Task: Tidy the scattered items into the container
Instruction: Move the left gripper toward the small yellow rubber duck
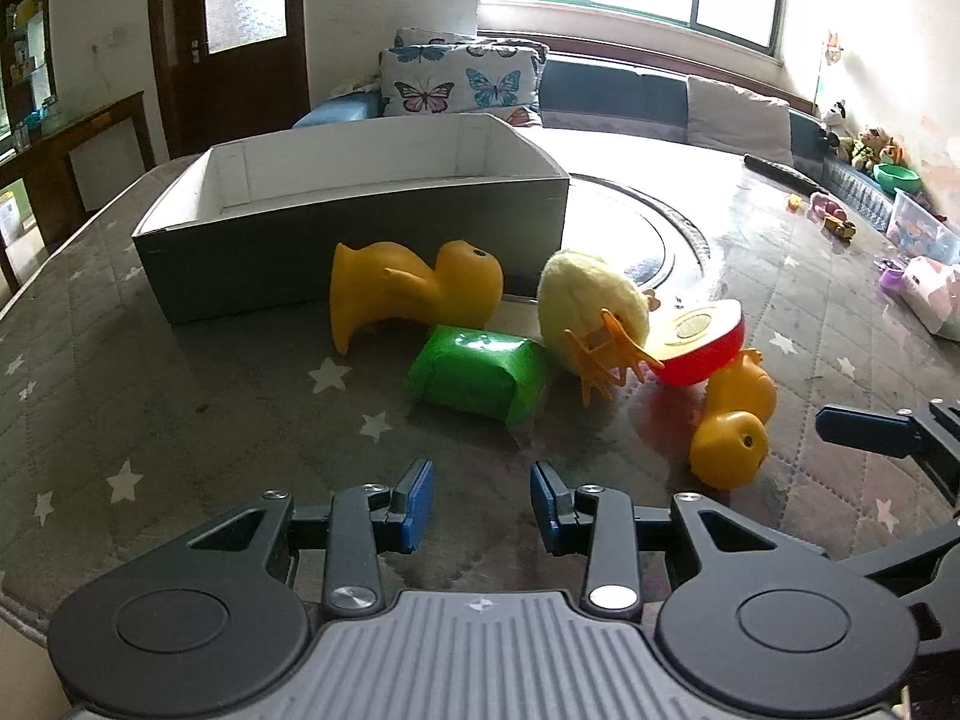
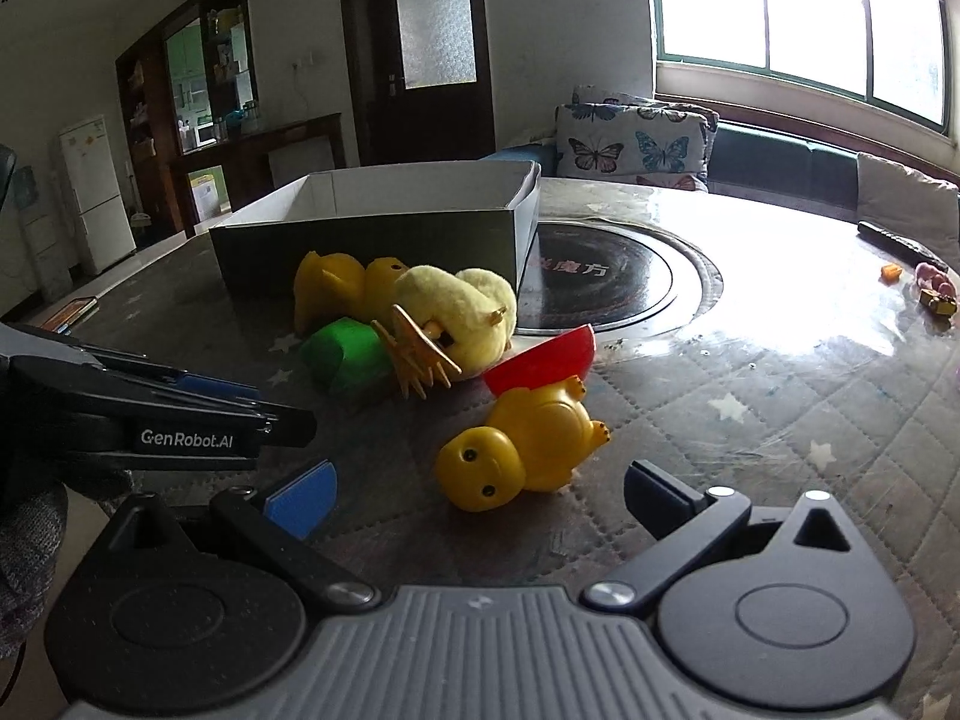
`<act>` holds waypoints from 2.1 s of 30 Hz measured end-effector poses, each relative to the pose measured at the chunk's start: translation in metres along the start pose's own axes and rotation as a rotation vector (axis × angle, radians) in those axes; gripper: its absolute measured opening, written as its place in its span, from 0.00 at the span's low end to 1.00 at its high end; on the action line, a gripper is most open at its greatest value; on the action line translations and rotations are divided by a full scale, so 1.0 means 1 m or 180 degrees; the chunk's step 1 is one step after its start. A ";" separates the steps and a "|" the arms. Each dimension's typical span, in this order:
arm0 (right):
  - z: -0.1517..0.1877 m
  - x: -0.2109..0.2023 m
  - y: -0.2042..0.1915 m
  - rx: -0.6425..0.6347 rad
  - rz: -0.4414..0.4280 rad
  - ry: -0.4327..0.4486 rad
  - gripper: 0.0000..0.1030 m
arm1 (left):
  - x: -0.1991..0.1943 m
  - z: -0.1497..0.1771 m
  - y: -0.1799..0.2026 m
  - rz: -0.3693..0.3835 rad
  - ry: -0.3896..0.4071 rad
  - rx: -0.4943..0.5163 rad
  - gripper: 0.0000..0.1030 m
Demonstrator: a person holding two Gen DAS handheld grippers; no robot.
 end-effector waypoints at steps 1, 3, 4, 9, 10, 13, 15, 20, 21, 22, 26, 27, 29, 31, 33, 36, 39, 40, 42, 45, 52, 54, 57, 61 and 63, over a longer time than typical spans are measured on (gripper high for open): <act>0.000 0.000 0.000 0.0001 -0.0003 -0.0003 0.99 | 0.000 0.000 0.001 0.0007 -0.0002 0.0004 0.37; 0.001 -0.001 0.000 0.0011 -0.0004 -0.0006 0.99 | -0.001 0.000 0.002 0.0017 0.0002 0.0008 0.37; 0.001 -0.001 0.001 0.0020 -0.0004 -0.0007 0.99 | -0.002 0.000 0.002 0.0021 0.0004 0.0009 0.37; 0.002 -0.002 0.003 0.0048 -0.0003 -0.0014 0.98 | -0.002 0.001 0.006 0.0056 -0.0015 0.0022 0.37; 0.002 -0.002 0.003 0.0048 -0.0005 -0.0016 0.96 | -0.002 0.001 0.007 0.0060 -0.0024 0.0024 0.37; 0.004 -0.003 0.003 0.0054 -0.0013 -0.0022 0.96 | -0.002 0.001 0.010 0.0066 -0.0023 0.0042 0.37; 0.004 -0.003 0.004 0.0054 -0.0012 -0.0022 0.96 | -0.004 0.001 0.011 0.0078 -0.0018 0.0055 0.37; 0.004 -0.005 0.004 0.0048 0.0000 -0.0021 0.96 | -0.005 0.001 0.016 0.0104 -0.0025 0.0077 0.37; 0.004 -0.005 0.004 0.0049 0.0002 -0.0021 0.96 | -0.005 0.001 0.016 0.0112 -0.0027 0.0081 0.37; 0.005 -0.005 0.005 0.0049 0.0003 -0.0021 0.96 | -0.005 0.002 0.017 0.0117 -0.0029 0.0084 0.37; 0.005 -0.006 0.005 0.0044 0.0010 -0.0022 0.96 | -0.006 0.002 0.019 0.0134 -0.0039 0.0091 0.37; 0.005 -0.006 0.004 0.0041 0.0011 -0.0025 0.96 | -0.006 0.002 0.019 0.0137 -0.0040 0.0092 0.37; 0.005 -0.005 0.004 0.0035 0.0013 -0.0029 0.96 | -0.006 0.003 0.019 0.0134 -0.0045 0.0087 0.37; 0.005 -0.005 0.004 0.0032 0.0013 -0.0029 0.96 | -0.006 0.003 0.018 0.0133 -0.0052 0.0081 0.37; 0.005 -0.005 0.003 0.0024 0.0014 -0.0033 0.96 | -0.006 0.003 0.018 0.0131 -0.0057 0.0077 0.37; 0.004 -0.004 0.003 0.0015 0.0013 -0.0031 0.96 | -0.005 0.002 0.018 0.0130 -0.0064 0.0071 0.37; 0.004 -0.003 0.003 0.0003 0.0018 -0.0038 0.96 | -0.005 0.002 0.018 0.0136 -0.0067 0.0077 0.37; 0.004 -0.003 0.003 0.0002 0.0019 -0.0039 0.96 | -0.004 0.002 0.018 0.0139 -0.0068 0.0078 0.37; 0.004 -0.002 0.003 0.0005 0.0014 -0.0043 0.96 | -0.004 0.002 0.018 0.0141 -0.0075 0.0081 0.37; 0.003 -0.002 0.002 -0.0012 0.0025 -0.0042 0.96 | -0.003 0.001 0.018 0.0147 -0.0078 0.0076 0.37; 0.002 0.002 0.002 -0.0019 0.0012 -0.0060 0.96 | -0.001 -0.002 0.016 0.0151 -0.0096 0.0056 0.37; 0.001 0.004 0.001 -0.0026 0.0006 -0.0067 0.96 | 0.000 -0.003 0.015 0.0151 -0.0099 0.0050 0.37; -0.001 0.005 0.001 -0.0040 0.0000 -0.0072 0.96 | 0.001 -0.005 0.013 0.0161 -0.0102 0.0044 0.37; -0.003 0.008 0.000 -0.0048 0.0002 -0.0076 0.96 | 0.003 -0.007 0.013 0.0173 -0.0118 0.0036 0.37; -0.004 0.010 0.000 -0.0050 0.0004 -0.0082 0.96 | 0.004 -0.007 0.012 0.0180 -0.0128 0.0035 0.37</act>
Point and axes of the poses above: each gripper's, at about its wrist camera, not at the fingertips, and x roughly the way its jaws point, y to its right, z to its underside, the point moved 6 cm from there along x, roughly the way its jaws point, and after that the axes turned 1 degree about -y, right-handed, at the moved point
